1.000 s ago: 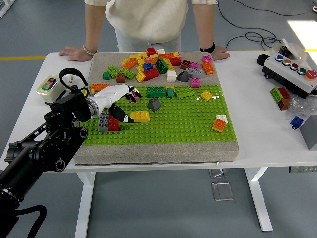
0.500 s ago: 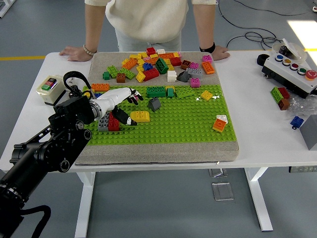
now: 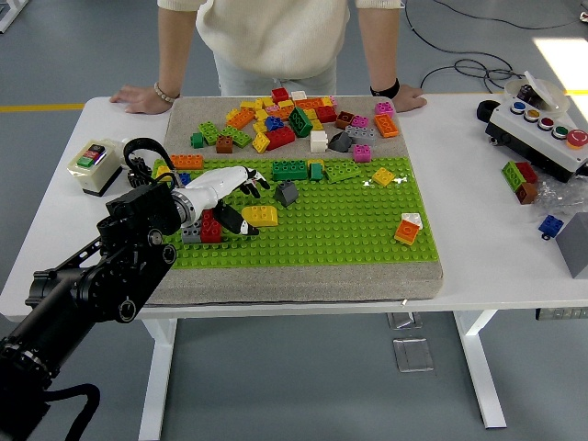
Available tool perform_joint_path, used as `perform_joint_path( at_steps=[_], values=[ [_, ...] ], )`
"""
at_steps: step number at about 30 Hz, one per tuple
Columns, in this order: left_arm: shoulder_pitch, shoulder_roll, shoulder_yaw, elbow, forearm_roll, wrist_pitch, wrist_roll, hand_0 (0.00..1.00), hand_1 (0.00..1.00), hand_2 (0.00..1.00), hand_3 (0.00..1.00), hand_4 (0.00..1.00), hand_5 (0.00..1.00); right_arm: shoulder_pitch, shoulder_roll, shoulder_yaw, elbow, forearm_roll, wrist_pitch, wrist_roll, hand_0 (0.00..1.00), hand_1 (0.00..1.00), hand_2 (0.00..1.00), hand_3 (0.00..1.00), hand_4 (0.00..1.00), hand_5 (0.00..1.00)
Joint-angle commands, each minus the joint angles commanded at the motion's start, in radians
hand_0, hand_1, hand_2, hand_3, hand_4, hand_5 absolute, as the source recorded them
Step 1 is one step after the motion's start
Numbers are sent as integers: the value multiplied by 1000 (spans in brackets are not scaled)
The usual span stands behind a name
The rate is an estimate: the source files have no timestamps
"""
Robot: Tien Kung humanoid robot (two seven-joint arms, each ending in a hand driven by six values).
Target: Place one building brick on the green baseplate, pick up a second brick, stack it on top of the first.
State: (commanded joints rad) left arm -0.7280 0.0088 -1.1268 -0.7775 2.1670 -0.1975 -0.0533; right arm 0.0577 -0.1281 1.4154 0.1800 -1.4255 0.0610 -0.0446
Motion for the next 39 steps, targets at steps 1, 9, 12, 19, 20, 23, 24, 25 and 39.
perform_joint_path(
  at_steps=[1,9,12,19,20,23,24,25,39],
  values=[
    [-1,-1,1,3,1,2,-1,798,731,649,712,954,119,0,0,0,0,0,0,0,757,685,733,754,998,505],
    [-4,-3,9,18,6,18,-11,796,728,643,698,943,116,0,0,1,0,1,0,0,758,685,733,754,998,505],
    [-4,-3,11,22,7,23,-13,796,728,643,698,943,116,-1,0,0,0,1,0,0,758,685,733,754,998,505],
    [-5,-4,18,36,4,29,-13,791,722,627,670,917,107,-1,1,-5,0,2,-1,1,758,686,733,754,998,505],
    [-5,-4,20,38,4,31,-13,791,722,627,670,917,107,-1,1,-5,0,2,-1,0,758,686,733,754,998,505],
    [-7,-5,23,45,2,34,-14,791,722,627,670,917,107,0,1,-6,0,2,-1,0,758,686,733,754,998,505],
    [-7,-5,24,48,1,36,-14,791,722,627,670,917,107,0,2,-7,0,2,-1,0,758,686,733,754,998,505],
    [-7,-6,24,49,1,36,-14,790,721,625,668,917,107,0,2,-7,0,2,-1,0,758,686,733,755,998,505],
    [-15,-9,34,68,-14,54,-12,776,709,600,615,864,75,-2,3,-9,0,2,-1,1,758,686,733,755,998,505]
  ],
)
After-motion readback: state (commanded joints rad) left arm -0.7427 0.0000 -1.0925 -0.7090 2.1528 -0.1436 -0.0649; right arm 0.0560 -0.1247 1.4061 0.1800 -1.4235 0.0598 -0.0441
